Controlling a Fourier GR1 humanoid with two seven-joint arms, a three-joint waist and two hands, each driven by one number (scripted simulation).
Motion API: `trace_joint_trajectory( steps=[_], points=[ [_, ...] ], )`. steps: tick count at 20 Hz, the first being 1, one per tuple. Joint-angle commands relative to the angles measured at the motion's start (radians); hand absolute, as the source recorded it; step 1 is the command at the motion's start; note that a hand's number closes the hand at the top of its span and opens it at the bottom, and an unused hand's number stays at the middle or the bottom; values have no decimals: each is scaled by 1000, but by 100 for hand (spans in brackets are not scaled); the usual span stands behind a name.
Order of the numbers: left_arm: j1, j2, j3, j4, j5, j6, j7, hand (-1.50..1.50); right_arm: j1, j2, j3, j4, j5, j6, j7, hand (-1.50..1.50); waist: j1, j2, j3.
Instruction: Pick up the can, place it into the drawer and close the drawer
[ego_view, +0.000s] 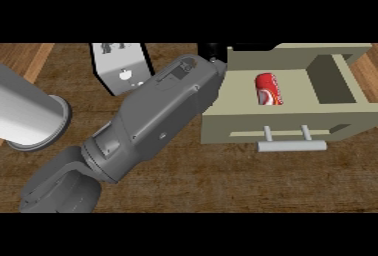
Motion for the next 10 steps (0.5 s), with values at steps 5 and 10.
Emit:
trace_joint_trajectory(
  steps=[5,10],
  points=[
    [19,31,8,-11,-21,-41,40,-150,-194,-8,217,197,395,-125,-50,-150,41,-9,-1],
    [12,42,20,-15,-44,-5,82,-150,-246,-6,343,341,591,-216,-110,-150,31,-12,0]
  ],
)
